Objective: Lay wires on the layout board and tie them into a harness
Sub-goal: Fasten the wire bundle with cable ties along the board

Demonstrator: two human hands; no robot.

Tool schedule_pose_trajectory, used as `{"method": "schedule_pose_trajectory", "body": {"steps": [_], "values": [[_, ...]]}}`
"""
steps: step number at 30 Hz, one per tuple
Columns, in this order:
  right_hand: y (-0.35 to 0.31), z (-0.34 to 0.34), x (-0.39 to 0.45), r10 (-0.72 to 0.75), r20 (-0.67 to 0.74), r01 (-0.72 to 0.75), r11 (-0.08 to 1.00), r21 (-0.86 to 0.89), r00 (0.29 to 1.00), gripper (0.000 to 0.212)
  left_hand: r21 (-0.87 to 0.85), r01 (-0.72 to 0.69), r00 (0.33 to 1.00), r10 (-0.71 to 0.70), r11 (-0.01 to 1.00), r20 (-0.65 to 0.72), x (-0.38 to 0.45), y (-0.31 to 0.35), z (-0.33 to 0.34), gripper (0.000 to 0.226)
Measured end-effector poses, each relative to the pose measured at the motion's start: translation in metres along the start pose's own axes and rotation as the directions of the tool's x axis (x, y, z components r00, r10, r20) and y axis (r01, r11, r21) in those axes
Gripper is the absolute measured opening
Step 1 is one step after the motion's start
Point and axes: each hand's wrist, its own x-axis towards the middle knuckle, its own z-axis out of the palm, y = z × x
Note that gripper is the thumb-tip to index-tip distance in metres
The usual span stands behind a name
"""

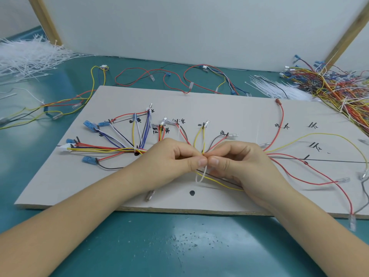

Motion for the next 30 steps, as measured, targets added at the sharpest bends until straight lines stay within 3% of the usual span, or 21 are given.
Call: {"method": "schedule_pose_trajectory", "body": {"steps": [15,20,25,30], "values": [[0.0046,-0.0061,0.0026,-0.039,0.064,0.037,0.999,0.035,0.997,0.016,0.056,0.016,0.998,-0.019,0.998,0.065,-0.0005,0.0018,-0.0004,0.021],[0.0049,-0.0063,0.0017,-0.061,0.087,0.060,0.998,0.012,0.994,0.012,0.030,0.022,0.998,-0.023,0.999,0.059,-0.0012,0.0037,-0.0007,0.009],[0.0067,-0.0030,0.0014,-0.060,0.075,0.059,0.998,0.014,0.995,0.016,0.112,0.052,0.994,-0.062,0.992,0.093,-0.0003,0.0043,-0.0034,0.026],[0.0082,-0.0038,0.0022,-0.069,0.034,0.068,0.996,0.053,0.997,0.015,0.114,0.083,0.988,-0.097,0.990,0.122,-0.0020,0.0066,-0.0060,0.014]]}}
